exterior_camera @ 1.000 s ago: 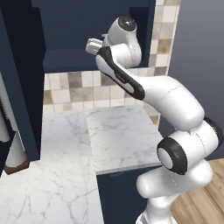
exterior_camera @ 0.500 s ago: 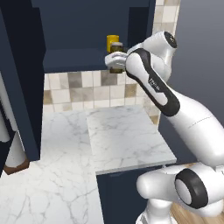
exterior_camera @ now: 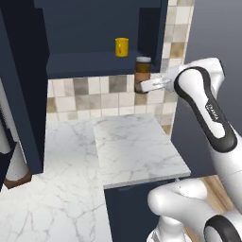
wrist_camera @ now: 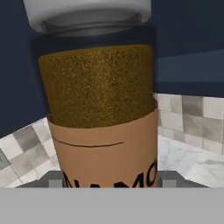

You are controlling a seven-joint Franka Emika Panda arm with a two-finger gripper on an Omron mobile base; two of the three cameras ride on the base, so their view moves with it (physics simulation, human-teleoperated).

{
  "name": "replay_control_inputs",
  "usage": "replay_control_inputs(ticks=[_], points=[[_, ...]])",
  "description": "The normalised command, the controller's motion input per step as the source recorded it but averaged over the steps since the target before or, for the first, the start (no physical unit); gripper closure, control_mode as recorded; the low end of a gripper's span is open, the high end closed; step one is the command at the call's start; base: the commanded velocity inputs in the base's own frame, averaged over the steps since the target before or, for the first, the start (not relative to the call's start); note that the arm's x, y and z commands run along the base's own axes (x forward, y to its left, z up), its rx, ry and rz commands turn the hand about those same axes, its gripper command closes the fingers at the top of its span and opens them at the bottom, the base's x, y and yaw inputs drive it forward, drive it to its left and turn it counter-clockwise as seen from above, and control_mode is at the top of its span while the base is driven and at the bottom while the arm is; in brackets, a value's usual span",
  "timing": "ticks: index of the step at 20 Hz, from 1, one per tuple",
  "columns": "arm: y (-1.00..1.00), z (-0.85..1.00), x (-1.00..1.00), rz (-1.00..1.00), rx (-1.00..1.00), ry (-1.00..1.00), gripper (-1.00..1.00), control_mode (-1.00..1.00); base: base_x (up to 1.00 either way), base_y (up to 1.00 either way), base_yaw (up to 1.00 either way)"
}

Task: Take the cinnamon bottle from the cabinet and place it on the dining table, next to the plate with the cupcake. Then take the chocolate from the dining counter and place it on the cupcake plate.

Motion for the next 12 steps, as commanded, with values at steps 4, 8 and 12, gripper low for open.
replay_control_inputs(ticks=[4,8,12], points=[[-0.33,-0.17,-0.63,0.16,0.0,-0.15,1.0,-1.0,0.0,0.0,0.0],[-0.24,-0.17,-0.55,0.11,0.0,-0.04,1.0,-1.0,0.0,0.0,0.0],[-0.26,-0.12,-0.49,0.1,0.0,0.0,1.0,-1.0,0.0,0.0,0.0]])
